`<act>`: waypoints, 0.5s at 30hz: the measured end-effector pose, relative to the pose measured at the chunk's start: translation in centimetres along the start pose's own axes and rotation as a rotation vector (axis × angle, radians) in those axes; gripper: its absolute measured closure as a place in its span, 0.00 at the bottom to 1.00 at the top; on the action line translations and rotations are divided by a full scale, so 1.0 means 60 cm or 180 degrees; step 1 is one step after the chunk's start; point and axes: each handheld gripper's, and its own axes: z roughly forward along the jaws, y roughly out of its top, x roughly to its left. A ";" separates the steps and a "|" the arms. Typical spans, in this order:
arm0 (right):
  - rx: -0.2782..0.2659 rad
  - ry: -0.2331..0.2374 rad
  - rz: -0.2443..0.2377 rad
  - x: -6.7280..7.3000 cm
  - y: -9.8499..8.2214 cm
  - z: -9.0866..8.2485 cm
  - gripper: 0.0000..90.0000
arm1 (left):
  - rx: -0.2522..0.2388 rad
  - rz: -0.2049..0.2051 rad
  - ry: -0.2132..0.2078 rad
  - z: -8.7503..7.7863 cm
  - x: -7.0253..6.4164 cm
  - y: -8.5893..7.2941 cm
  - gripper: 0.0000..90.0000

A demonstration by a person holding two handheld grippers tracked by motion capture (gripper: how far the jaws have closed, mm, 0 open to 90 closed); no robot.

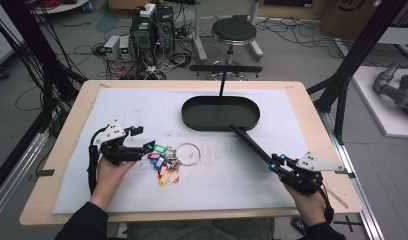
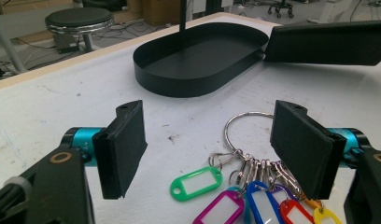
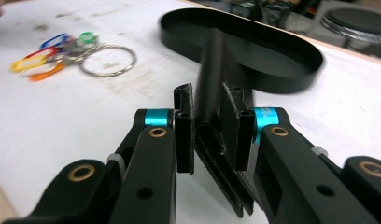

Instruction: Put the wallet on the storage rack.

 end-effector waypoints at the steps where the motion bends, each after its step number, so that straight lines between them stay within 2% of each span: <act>1: 0.0007 -0.0030 0.0051 -0.005 -0.001 -0.002 0.86 | -0.0004 -0.0002 0.0003 0.001 -0.001 0.000 0.30; 6: 0.0126 -0.0262 0.0261 -0.027 -0.009 -0.005 0.85 | 0.0007 0.0009 -0.0008 0.007 -0.003 0.001 0.30; 9: 0.0153 -0.0236 0.0373 -0.038 -0.014 -0.001 0.82 | 0.0006 0.0010 -0.0011 0.009 -0.004 0.001 0.30; 12: 0.0208 -0.0265 0.0265 -0.037 -0.012 0.004 0.75 | 0.0022 0.0009 -0.0011 0.010 -0.004 0.000 0.30; 15: 0.0243 -0.0314 0.0230 -0.035 -0.010 0.007 0.75 | 0.0027 -0.0004 -0.0007 0.009 -0.004 0.000 0.30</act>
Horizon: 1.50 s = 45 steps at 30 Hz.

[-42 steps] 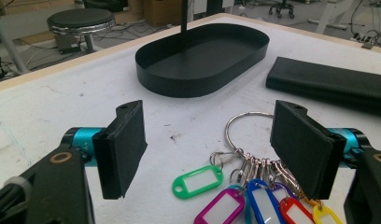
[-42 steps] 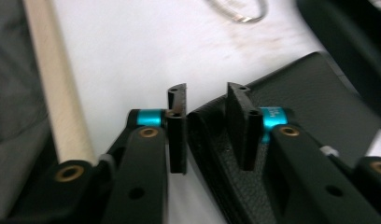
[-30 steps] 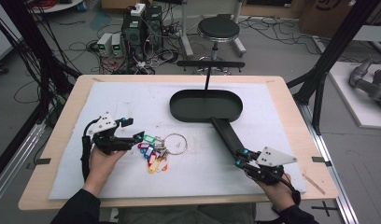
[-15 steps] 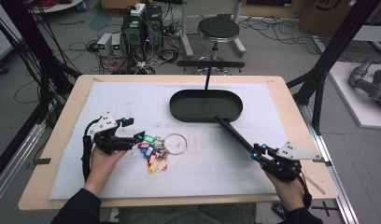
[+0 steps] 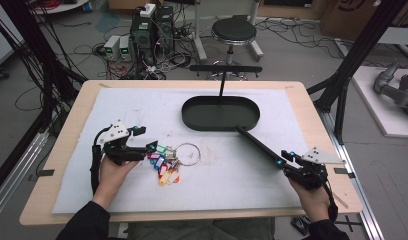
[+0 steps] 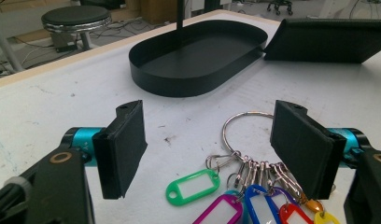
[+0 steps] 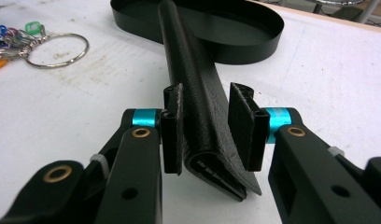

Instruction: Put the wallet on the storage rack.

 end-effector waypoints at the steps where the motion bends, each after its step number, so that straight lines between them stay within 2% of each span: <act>1: -0.0006 -0.0038 -0.0041 0.001 0.001 0.000 0.75 | 0.0003 -0.0003 -0.0003 0.000 0.000 0.000 0.30; 3: -0.0015 -0.0101 -0.0105 0.001 0.003 -0.001 0.74 | 0.0016 -0.0003 -0.0002 0.000 0.000 -0.001 0.30; 6: -0.0009 -0.0097 -0.0098 -0.005 0.004 0.000 0.71 | 0.0020 -0.0010 0.0003 0.000 -0.001 -0.002 0.30; 8: -0.0005 -0.0119 -0.0178 -0.006 0.007 0.000 0.72 | 0.0031 -0.0005 -0.0001 0.000 -0.001 -0.002 0.30; 10: -0.0006 -0.0133 -0.0279 -0.006 0.008 -0.002 0.84 | 0.0031 -0.0017 -0.0008 0.000 -0.002 -0.002 0.30; 14: 0.0035 -0.0058 -0.0210 -0.013 0.011 -0.002 0.88 | 0.0034 -0.0023 -0.0010 0.001 -0.002 -0.002 0.30; 17: 0.0042 -0.0054 -0.0164 -0.017 0.013 -0.002 0.91 | 0.0039 -0.0023 -0.0018 0.001 -0.002 -0.002 0.30; 19: 0.0024 -0.0044 -0.0069 -0.019 0.014 -0.003 0.92 | 0.0025 -0.0029 -0.0028 0.000 -0.002 -0.002 0.30; 21: 0.0001 0.0082 0.0076 -0.026 0.013 -0.003 0.93 | -0.0028 -0.0029 -0.0049 -0.001 -0.005 0.000 0.30; 24: -0.0059 0.0272 0.0157 -0.028 0.012 -0.002 0.93 | -0.0081 0.0003 -0.0096 0.003 -0.014 0.005 0.30; 25: -0.0079 0.0338 0.0158 -0.026 0.013 -0.002 0.93 | -0.0089 0.0004 -0.0122 0.006 -0.017 0.007 0.30; 28: -0.0162 0.0457 0.0018 -0.013 0.019 -0.004 0.93 | -0.0108 0.0049 -0.0201 0.017 -0.030 0.014 0.30; 31: -0.0234 0.0610 -0.0022 -0.004 0.022 -0.008 0.93 | -0.0148 0.0105 -0.0303 0.032 -0.044 0.024 0.30; 37: -0.0315 0.0899 0.0017 0.000 0.022 -0.013 0.93 | -0.0123 0.0257 -0.0590 0.077 -0.081 0.045 0.30; 40: -0.0391 0.0987 0.0084 -0.008 0.020 -0.015 0.93 | -0.0071 0.0369 -0.0672 0.101 -0.101 0.052 0.30; 43: -0.0402 0.0986 0.0098 -0.010 0.019 -0.018 0.93 | -0.0092 0.0318 -0.0793 0.128 -0.115 0.057 0.31; 45: -0.0396 0.0975 0.0076 -0.009 0.019 -0.018 0.93 | -0.0042 0.0339 -0.0871 0.151 -0.124 0.063 0.33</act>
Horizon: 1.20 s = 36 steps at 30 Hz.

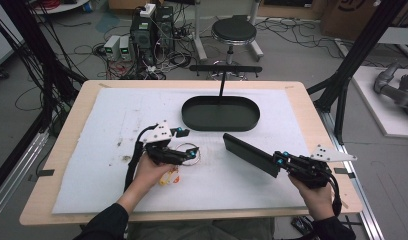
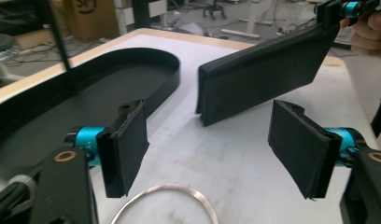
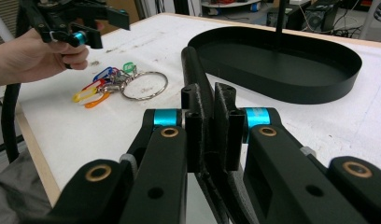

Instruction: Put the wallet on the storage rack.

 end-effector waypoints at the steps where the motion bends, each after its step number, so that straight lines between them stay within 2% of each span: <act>1: -0.0005 -0.0017 -0.0018 0.000 0.000 0.000 0.93 | 0.0029 0.0009 -0.0039 0.013 -0.001 0.003 0.34; 4: 0.0025 -0.0059 -0.0067 0.002 0.000 0.000 0.93 | 0.0112 0.0002 -0.0088 0.048 -0.002 0.009 0.36; 10: 0.0054 -0.0108 -0.0129 0.003 0.001 -0.001 0.93 | 0.0011 0.0053 -0.0073 0.101 0.008 0.009 0.41; 13: 0.0069 -0.0122 -0.0144 0.004 0.002 -0.001 0.93 | -0.0008 0.0021 -0.0208 0.126 0.017 0.009 0.45; 16: 0.0078 -0.0132 -0.0173 0.004 0.001 -0.001 0.93 | 0.0020 0.0056 -0.0272 0.145 0.022 0.008 0.45; 19: 0.0086 -0.0129 -0.0177 0.004 0.002 -0.001 0.93 | 0.0043 0.0023 -0.0364 0.158 0.024 0.009 0.45; 21: 0.0085 -0.0137 -0.0189 0.003 0.002 0.000 0.93 | 0.0058 0.0094 -0.0402 0.162 0.023 0.009 0.52; 22: 0.0098 -0.0134 -0.0176 0.003 0.002 0.000 0.93 | 0.0055 0.0172 -0.0394 0.163 0.021 0.010 0.59; 24: 0.0097 -0.0153 -0.0166 0.002 0.001 0.000 0.93 | 0.0073 0.0290 -0.0316 0.164 0.018 0.012 0.64; 27: 0.0118 -0.0186 -0.0112 -0.004 -0.001 -0.001 0.93 | 0.0126 0.0379 -0.0278 0.160 0.017 0.014 0.75; 32: 0.0143 -0.0246 -0.0071 -0.010 -0.003 0.001 0.93 | 0.0232 0.0392 -0.0247 0.149 0.014 0.021 0.84; 34: 0.0146 -0.0257 -0.0061 -0.010 -0.003 0.004 0.93 | 0.0182 0.0359 -0.0227 0.140 0.012 0.025 0.85; 35: 0.0143 -0.0251 -0.0048 -0.010 -0.002 0.005 1.00 | 0.0143 0.0357 -0.0251 0.134 0.009 0.028 0.85; 36: 0.0104 -0.0216 -0.0065 -0.009 0.000 0.006 1.00 | 0.0152 0.0404 -0.0255 0.129 0.004 0.030 0.86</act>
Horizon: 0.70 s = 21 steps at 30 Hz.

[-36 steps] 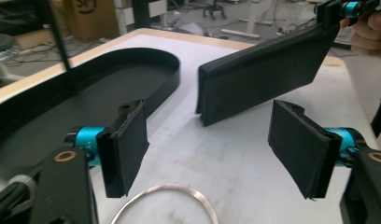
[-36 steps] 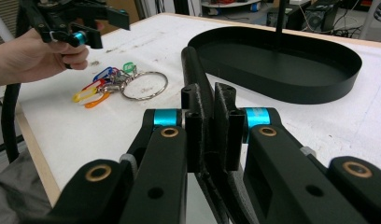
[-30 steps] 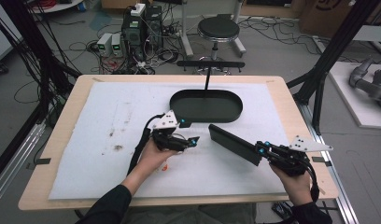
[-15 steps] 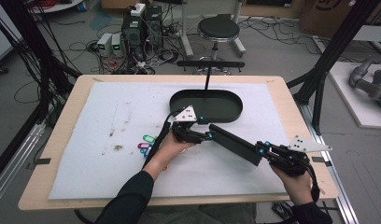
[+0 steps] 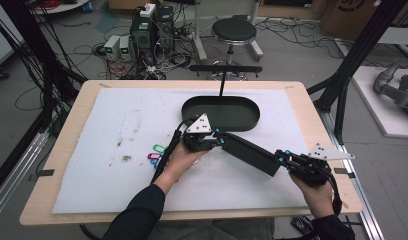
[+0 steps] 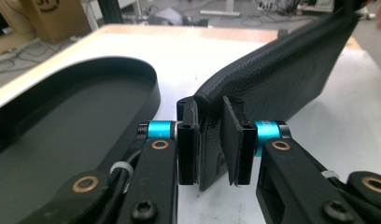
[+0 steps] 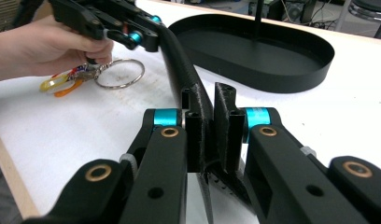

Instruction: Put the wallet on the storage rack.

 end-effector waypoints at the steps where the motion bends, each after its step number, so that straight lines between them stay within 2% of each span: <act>1: -0.0026 -0.0016 -0.0019 0.002 0.003 0.002 1.00 | -0.0004 0.0009 0.0002 -0.005 -0.006 0.002 0.86; 2: -0.0024 -0.0004 -0.0032 0.005 0.007 0.006 1.00 | 0.0013 0.0032 0.0015 -0.009 -0.012 0.002 0.87; 5: 0.0066 -0.0018 -0.0121 0.012 0.012 0.027 1.00 | 0.0090 -0.0011 0.0011 -0.020 -0.022 -0.003 0.87; 6: 0.0042 -0.0029 -0.0114 0.012 0.013 0.029 0.97 | 0.0122 -0.0029 0.0012 -0.023 -0.023 -0.007 0.87; 8: -0.0060 -0.0027 -0.0101 0.006 0.018 0.026 0.71 | 0.0148 -0.0075 0.0020 -0.028 -0.026 -0.014 0.87; 10: -0.0112 0.0029 -0.0099 -0.005 0.016 0.019 0.65 | 0.0128 -0.0141 0.0054 -0.031 -0.027 -0.021 0.87; 11: -0.0107 0.0106 -0.0115 -0.011 0.013 0.016 0.59 | 0.0116 -0.0182 0.0058 -0.032 -0.027 -0.023 0.87; 13: -0.0020 0.0212 -0.0153 -0.022 0.005 0.014 0.48 | 0.0113 -0.0220 0.0072 -0.033 -0.025 -0.024 0.87; 15: 0.0107 0.0306 -0.0221 -0.031 -0.003 0.014 0.44 | 0.0103 -0.0240 0.0084 -0.033 -0.024 -0.024 0.87; 16: 0.0165 0.0302 -0.0266 -0.034 -0.008 0.016 0.41 | 0.0118 -0.0244 0.0079 -0.035 -0.023 -0.025 0.87; 20: 0.0487 0.0457 -0.0315 -0.040 -0.023 0.037 0.38 | 0.0116 -0.0314 0.0076 -0.037 -0.023 -0.024 0.87; 21: 0.0561 0.0421 -0.0348 -0.038 -0.026 0.045 0.39 | 0.0125 -0.0321 0.0068 -0.038 -0.023 -0.024 0.87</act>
